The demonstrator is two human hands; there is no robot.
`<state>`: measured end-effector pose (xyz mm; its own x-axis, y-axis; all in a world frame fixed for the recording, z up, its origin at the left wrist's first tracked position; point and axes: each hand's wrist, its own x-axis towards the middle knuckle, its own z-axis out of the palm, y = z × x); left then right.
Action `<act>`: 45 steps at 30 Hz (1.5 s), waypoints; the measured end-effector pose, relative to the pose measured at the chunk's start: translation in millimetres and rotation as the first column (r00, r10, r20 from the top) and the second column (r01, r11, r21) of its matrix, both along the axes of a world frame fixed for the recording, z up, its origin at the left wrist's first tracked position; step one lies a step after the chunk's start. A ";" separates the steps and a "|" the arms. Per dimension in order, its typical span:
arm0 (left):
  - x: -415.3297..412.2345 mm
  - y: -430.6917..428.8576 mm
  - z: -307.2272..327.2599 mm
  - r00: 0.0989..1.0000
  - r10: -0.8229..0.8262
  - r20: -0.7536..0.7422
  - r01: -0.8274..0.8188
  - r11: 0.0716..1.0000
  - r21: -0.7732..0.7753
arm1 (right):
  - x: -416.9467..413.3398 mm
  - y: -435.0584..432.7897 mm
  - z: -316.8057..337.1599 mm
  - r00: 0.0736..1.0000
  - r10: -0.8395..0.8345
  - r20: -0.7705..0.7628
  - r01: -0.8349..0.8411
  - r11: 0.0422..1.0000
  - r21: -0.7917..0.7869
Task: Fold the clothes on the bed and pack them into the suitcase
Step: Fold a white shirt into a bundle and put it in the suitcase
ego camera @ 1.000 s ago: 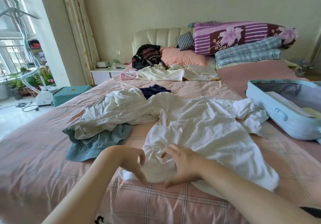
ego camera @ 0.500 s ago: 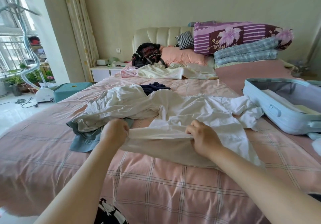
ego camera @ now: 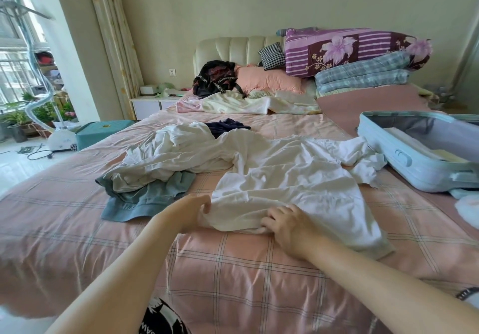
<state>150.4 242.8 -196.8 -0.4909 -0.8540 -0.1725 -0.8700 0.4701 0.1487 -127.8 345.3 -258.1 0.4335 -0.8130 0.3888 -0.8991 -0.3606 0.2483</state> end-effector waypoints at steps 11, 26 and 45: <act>8.6 14.3 36.6 0.915 -0.022 0.402 -0.220 0.809 0.545 | -11.9 29.3 64.3 0.884 -0.320 0.341 -0.073 0.626 0.776; -205.5 97.6 -2.2 0.895 -0.426 -0.135 0.445 0.878 0.175 | -141.1 88.5 64.7 0.812 -0.546 0.207 0.200 0.593 0.779; -249.9 113.7 8.6 0.929 -0.262 -0.262 0.312 0.935 0.169 | -180.8 118.8 59.5 0.608 -0.532 0.589 0.470 0.839 0.274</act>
<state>-99.4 356.4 -188.2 -0.7568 -0.6285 -0.1798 -0.6317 0.6324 0.4484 -308.6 464.1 -198.6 -0.3669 -0.8704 0.3282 -0.8751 0.2033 -0.4391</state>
